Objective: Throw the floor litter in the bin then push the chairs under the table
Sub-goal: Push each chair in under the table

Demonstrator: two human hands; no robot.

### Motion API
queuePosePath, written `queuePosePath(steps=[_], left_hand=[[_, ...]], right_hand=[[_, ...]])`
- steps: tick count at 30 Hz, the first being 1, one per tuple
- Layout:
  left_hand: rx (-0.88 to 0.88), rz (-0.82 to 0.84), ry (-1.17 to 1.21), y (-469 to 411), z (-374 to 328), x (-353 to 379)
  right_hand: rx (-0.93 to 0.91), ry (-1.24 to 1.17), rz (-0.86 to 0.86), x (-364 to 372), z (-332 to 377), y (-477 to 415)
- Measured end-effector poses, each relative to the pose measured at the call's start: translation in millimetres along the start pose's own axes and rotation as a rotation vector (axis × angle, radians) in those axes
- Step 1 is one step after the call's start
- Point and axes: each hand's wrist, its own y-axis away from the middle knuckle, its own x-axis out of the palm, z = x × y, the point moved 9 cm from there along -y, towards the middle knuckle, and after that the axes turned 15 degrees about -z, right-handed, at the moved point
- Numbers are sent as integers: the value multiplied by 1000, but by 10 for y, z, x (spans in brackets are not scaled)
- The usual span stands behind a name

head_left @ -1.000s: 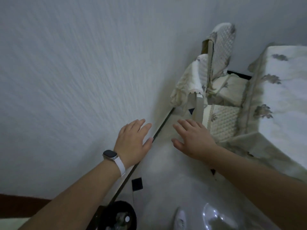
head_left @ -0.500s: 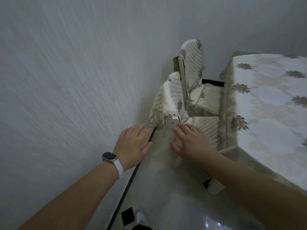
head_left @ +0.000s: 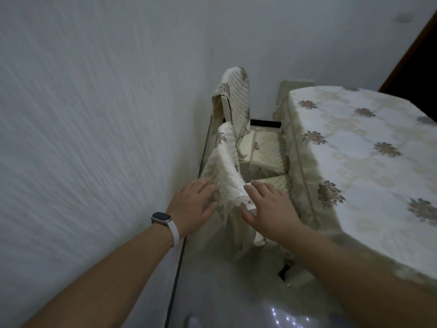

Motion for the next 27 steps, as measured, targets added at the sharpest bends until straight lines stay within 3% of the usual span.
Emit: queuePosePath(steps=[6,11,21,27], left_hand=[[111,55,42,-421,228,305],[228,147,35,-699,312,704],[258,289,52,-1194,574,1306],[487,317,-7,-1518,607,1512]], right_hand=[[120,-3,-50,178,60,-240],[213,-42,4,508,-61,-349],[308,-123,53,1218,-368,-639],[332,-195,159,1586,-406,-729]])
